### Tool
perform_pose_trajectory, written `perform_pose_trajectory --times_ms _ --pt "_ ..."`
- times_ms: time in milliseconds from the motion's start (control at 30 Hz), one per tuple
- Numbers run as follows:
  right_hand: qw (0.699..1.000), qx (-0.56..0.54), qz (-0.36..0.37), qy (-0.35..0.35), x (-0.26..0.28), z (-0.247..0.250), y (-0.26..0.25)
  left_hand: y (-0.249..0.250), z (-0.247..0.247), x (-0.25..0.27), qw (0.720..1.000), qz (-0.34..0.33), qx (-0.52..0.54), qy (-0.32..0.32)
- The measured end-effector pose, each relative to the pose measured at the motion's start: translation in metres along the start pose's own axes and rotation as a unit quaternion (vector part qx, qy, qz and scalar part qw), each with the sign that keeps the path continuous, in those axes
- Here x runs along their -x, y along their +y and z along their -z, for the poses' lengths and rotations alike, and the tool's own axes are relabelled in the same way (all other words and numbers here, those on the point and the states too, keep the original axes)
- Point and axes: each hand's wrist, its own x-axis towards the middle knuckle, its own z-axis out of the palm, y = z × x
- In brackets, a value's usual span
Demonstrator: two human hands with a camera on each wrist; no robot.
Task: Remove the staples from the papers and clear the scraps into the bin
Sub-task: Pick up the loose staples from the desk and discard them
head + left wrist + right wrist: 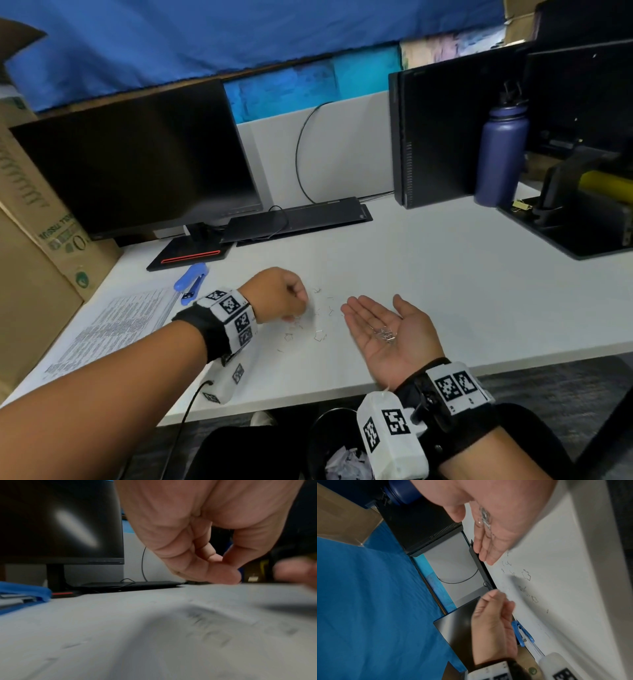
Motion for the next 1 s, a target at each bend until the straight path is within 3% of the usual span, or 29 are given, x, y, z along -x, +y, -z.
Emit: perform_pose_trajectory --times_ms 167,267,333,400,467,633,733,833,900,1000 --pt "1.000 -0.001 -0.007 0.001 0.004 -0.005 0.011 0.051 -0.007 0.019 0.989 -0.095 0.109 -0.036" --pt "1.000 -0.027 -0.010 -0.005 0.010 -0.009 0.016 0.073 -0.018 0.028 0.986 -0.126 0.069 -0.081" --pt "0.999 -0.040 -0.012 -0.019 0.012 -0.009 0.018 0.079 -0.024 0.031 0.984 -0.148 -0.013 -0.096" --pt "0.998 -0.048 -0.010 -0.029 0.010 -0.008 0.019 0.080 -0.028 0.035 0.976 -0.178 -0.108 -0.071" --pt "0.998 -0.051 -0.014 -0.040 0.009 -0.006 0.019 0.079 -0.028 0.038 0.974 -0.188 -0.122 -0.043" --pt "0.999 -0.013 -0.025 -0.043 0.008 -0.005 0.022 0.061 -0.018 0.047 0.986 -0.163 -0.017 -0.020" --pt "0.995 0.062 -0.073 -0.011 0.005 -0.001 0.020 0.033 -0.009 0.062 0.988 -0.141 0.053 0.024" --pt "0.973 0.185 -0.129 -0.038 0.004 0.007 0.013 -0.013 0.002 0.082 0.986 -0.090 0.117 0.079" --pt "0.943 0.283 -0.155 -0.082 0.007 0.009 0.011 -0.050 0.006 0.093 0.984 -0.053 0.128 0.111" --pt "0.883 0.412 -0.171 -0.145 0.014 0.013 0.019 -0.105 0.006 0.099 0.985 -0.020 0.003 0.170"
